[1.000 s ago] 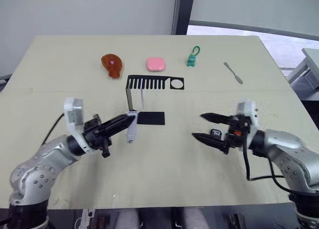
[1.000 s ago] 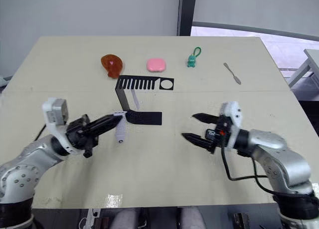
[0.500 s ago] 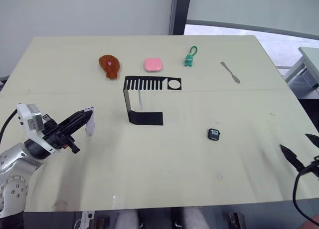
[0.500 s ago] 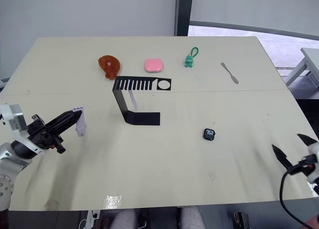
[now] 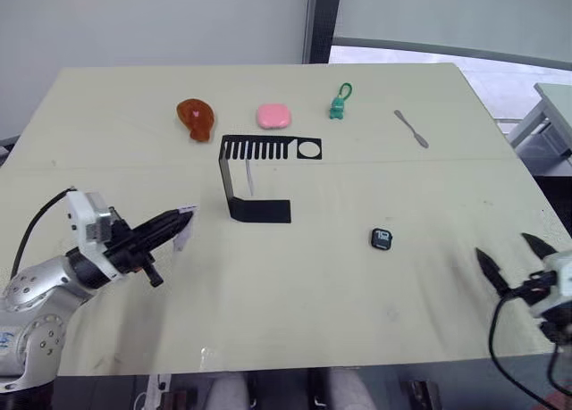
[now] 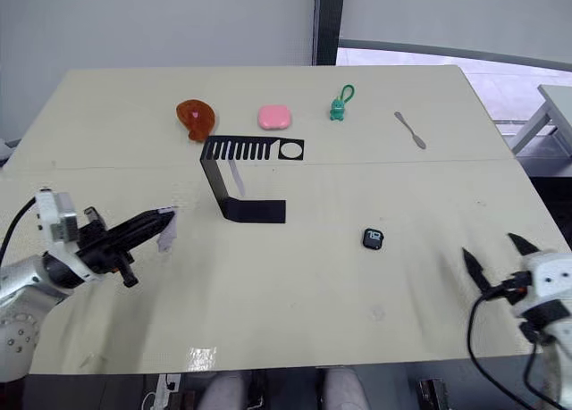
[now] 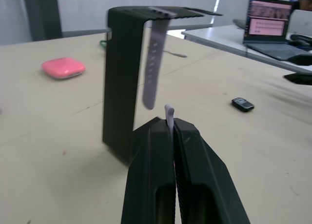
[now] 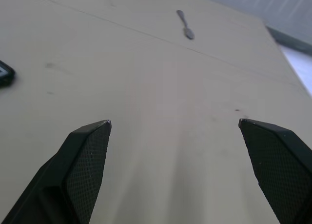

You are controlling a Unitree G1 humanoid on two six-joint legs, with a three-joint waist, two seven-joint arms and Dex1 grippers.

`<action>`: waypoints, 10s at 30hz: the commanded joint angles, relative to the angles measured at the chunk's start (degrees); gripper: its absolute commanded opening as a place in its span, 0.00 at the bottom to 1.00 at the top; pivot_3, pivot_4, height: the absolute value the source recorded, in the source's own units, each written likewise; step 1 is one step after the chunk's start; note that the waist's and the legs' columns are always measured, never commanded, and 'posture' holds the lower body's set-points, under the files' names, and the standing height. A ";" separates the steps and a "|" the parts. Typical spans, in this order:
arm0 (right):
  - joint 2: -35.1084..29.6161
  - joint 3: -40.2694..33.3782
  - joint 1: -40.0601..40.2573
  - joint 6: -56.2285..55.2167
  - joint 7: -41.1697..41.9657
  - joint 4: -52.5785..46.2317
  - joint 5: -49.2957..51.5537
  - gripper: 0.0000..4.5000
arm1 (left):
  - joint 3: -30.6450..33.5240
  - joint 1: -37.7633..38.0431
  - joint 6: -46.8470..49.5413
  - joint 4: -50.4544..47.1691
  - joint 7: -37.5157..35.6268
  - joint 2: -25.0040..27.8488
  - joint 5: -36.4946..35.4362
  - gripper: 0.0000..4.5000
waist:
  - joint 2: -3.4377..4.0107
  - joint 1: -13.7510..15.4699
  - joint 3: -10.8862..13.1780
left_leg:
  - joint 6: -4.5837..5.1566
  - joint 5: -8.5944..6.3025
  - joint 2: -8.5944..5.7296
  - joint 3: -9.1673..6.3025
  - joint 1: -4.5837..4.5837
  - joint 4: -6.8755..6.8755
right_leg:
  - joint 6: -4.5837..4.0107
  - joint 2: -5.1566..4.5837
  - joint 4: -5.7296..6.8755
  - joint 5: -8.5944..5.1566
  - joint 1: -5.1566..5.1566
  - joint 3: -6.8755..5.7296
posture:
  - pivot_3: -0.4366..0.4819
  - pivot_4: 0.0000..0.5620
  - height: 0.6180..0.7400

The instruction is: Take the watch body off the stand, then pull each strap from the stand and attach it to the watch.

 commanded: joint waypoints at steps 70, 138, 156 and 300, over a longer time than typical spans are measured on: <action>27.63 23.48 -14.31 58.49 -41.92 -26.94 -13.84 0.87 | -11.78 -4.76 4.09 -9.79 0.00 -1.35 -1.59 0.00 | -0.25 -0.30 -0.15 | -0.01 0.06 -0.03 0.00 -0.08 0.03 | -0.03 0.00 0.18 -0.02 -0.15 0.00 | 0.48 0.27 1.00; 6.43 10.76 -38.12 80.26 -3.49 -11.57 26.34 0.35 | -7.14 -4.49 -3.99 -3.99 -9.59 6.85 6.53 0.00 | -0.05 -1.32 0.00 | 0.17 -0.06 0.01 -0.01 -0.22 -0.06 | -0.07 0.00 -0.12 -0.01 -0.17 -0.08 | 0.48 0.27 1.00; 7.62 18.62 -44.26 94.44 -13.01 2.78 53.49 0.35 | -13.33 -7.36 -7.22 -9.18 -12.03 9.26 13.98 0.00 | -0.04 -1.36 -0.01 | 0.23 -0.09 0.00 0.02 -0.42 0.03 | -0.03 -0.02 -0.22 0.01 -0.26 -0.09 | 0.48 0.27 1.00; 10.87 21.47 -43.18 94.30 -23.23 -1.11 58.93 0.35 | -33.19 -22.69 -2.96 -7.81 -15.14 6.40 31.63 0.00 | -0.05 0.01 -0.01 | 0.29 0.03 0.05 0.03 -1.16 0.96 | 0.00 0.01 0.68 0.02 -1.04 -0.02 | 0.48 0.27 1.00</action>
